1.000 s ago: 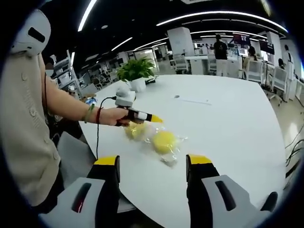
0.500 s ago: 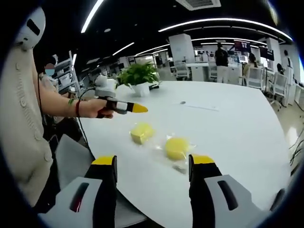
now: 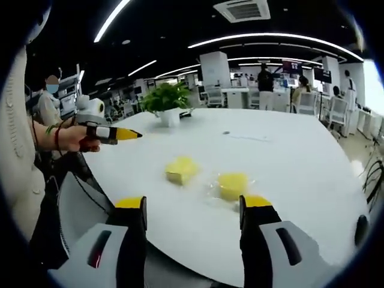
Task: Compare the silicone blocks by pressing each to a similar depth, holding the contact briefly, and releasing to observe deformation and rebound differences across the visible hardness samples.
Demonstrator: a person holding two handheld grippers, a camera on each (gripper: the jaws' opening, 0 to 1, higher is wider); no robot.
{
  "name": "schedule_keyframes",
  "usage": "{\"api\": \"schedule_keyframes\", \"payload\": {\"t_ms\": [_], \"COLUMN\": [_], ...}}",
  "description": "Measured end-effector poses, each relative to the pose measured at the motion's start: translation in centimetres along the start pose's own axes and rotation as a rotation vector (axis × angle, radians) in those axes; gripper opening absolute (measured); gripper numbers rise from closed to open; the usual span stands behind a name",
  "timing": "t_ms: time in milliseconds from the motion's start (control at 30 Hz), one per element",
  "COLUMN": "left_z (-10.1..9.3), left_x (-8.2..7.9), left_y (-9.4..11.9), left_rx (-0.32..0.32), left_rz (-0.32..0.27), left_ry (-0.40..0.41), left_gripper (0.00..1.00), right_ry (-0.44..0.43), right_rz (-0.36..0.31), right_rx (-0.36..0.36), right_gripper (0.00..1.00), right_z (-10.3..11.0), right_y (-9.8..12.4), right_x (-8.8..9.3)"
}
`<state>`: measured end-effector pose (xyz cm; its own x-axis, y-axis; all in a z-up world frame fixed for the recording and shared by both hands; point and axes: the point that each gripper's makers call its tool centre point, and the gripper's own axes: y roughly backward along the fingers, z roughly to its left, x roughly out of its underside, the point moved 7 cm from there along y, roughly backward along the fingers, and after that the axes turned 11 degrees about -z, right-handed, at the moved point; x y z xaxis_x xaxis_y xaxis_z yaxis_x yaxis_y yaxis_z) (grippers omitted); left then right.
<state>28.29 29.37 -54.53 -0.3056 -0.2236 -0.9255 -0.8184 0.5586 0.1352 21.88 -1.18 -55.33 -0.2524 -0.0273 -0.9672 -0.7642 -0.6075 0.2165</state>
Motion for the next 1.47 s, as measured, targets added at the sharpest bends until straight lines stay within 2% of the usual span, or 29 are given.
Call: {"api": "schedule_keyframes", "payload": {"t_ms": [167,233,333,433,533,700,867,967,1067,1267,1467], "left_z": [0.0,0.0,0.1,0.3,1.0,1.5,1.4,1.2,0.9,0.6,0.2], "left_x": [0.3,0.2,0.1,0.4,0.8,1.2,1.2,1.2,1.1,0.9,0.5], "left_y": [2.4,2.9,3.7,4.1,4.4,5.0,5.2,5.1,5.0,4.7,4.8], "left_rx": [0.007,0.006,0.005,0.015,0.003,-0.019,-0.026,-0.022,-0.019,-0.014,-0.022], "left_rz": [-0.031,-0.048,-0.072,-0.072,-0.067,-0.068,-0.073,-0.062,-0.066,-0.061,-0.080], "left_ry": [0.006,0.013,0.021,0.034,0.057,0.080,0.077,0.055,0.062,0.045,0.046], "left_gripper": [0.51,0.51,0.51,0.54,0.58,0.59,0.58,0.58,0.59,0.57,0.55], "right_ry": [-0.014,-0.047,-0.033,-0.036,-0.042,-0.050,-0.068,-0.122,-0.098,-0.096,-0.102], "right_rz": [-0.010,-0.025,-0.040,-0.052,-0.062,-0.058,-0.060,-0.069,-0.067,-0.061,-0.073], "right_rx": [0.028,0.020,0.020,0.031,0.036,0.039,0.042,0.045,0.058,0.059,0.058], "right_gripper": [0.57,0.59,0.61,0.64,0.61,0.60,0.60,0.58,0.57,0.58,0.57], "right_z": [0.9,1.5,2.1,2.4,2.7,2.8,2.8,2.7,2.6,2.3,2.1], "right_y": [-0.7,-1.3,-2.1,-3.0,-3.4,-3.7,-3.6,-3.3,-3.2,-2.7,-2.6], "right_x": [0.0,-0.2,-0.4,-0.5,-0.6,-0.6,-0.6,-0.7,-0.7,-0.5,-0.5]}}
